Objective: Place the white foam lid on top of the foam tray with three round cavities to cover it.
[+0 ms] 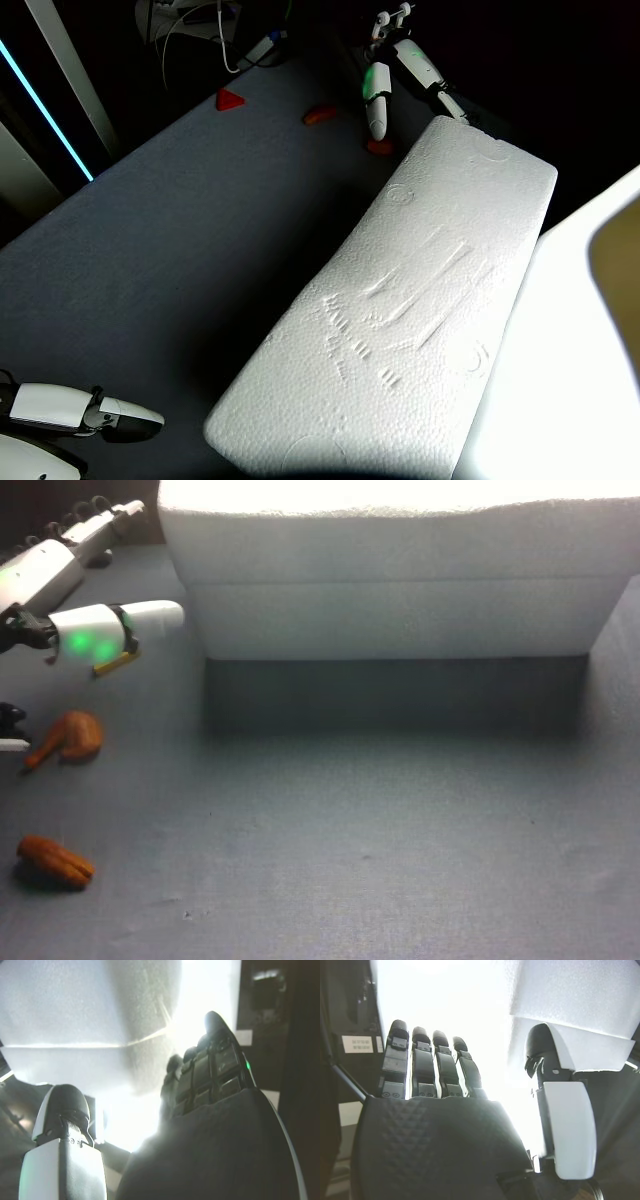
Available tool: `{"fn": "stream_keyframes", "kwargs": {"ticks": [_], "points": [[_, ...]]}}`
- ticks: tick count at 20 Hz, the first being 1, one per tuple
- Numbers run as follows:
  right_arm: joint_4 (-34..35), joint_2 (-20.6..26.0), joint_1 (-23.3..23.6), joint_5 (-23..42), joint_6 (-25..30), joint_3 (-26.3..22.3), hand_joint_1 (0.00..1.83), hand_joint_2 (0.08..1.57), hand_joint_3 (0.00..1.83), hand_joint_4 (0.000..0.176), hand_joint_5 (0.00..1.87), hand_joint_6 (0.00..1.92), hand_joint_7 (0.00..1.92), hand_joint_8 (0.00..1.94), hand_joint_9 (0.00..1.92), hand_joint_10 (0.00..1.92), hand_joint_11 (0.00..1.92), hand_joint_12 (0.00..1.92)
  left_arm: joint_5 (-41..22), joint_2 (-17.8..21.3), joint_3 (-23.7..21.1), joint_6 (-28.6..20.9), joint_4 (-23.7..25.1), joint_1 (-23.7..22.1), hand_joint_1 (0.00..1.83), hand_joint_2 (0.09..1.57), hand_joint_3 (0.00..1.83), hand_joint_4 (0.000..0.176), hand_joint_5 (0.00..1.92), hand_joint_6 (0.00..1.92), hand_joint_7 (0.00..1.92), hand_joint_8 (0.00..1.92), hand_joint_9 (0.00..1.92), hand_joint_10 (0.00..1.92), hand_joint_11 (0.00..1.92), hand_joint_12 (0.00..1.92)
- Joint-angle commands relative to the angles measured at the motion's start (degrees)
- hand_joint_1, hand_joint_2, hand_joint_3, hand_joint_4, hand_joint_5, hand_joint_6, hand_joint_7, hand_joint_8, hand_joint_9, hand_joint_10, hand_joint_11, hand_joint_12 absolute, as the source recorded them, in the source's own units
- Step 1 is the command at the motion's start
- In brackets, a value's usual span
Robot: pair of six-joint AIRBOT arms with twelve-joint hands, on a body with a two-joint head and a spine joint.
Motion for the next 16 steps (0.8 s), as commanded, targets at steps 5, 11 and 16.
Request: {"fn": "stream_keyframes", "kwargs": {"ticks": [5, 11, 16], "points": [[-1.4, 5.3, -5.8, 14.4, 0.0, -5.6, 0.46, 1.26, 0.00, 0.000, 0.00, 0.00, 0.00, 0.00, 0.00, 0.00, 0.00, 0.95, -13.6, 4.3, -4.1, -0.2, -0.1, 3.4, 0.43, 1.12, 0.00, 0.000, 0.11, 0.01, 0.02, 0.00, 0.02, 0.01, 0.00, 0.81], [-4.9, 8.0, -11.6, 20.8, 1.8, -10.9, 0.43, 1.31, 0.00, 0.000, 0.00, 0.00, 0.00, 0.00, 0.05, 0.02, 0.00, 1.02, -19.9, 7.5, -9.0, -0.4, 1.5, 7.7, 0.44, 1.16, 0.00, 0.000, 0.07, 0.01, 0.00, 0.00, 0.00, 0.00, 0.00, 0.02], [-10.4, 9.8, -17.0, 23.6, 5.4, -14.7, 0.34, 1.31, 0.00, 0.000, 0.00, 0.00, 0.00, 0.00, 0.01, 0.00, 0.00, 0.77, -24.5, 10.7, -13.8, -1.4, 4.8, 12.0, 0.37, 1.22, 0.02, 0.000, 0.07, 0.00, 0.04, 0.01, 0.01, 0.00, 0.03, 0.03]]}}
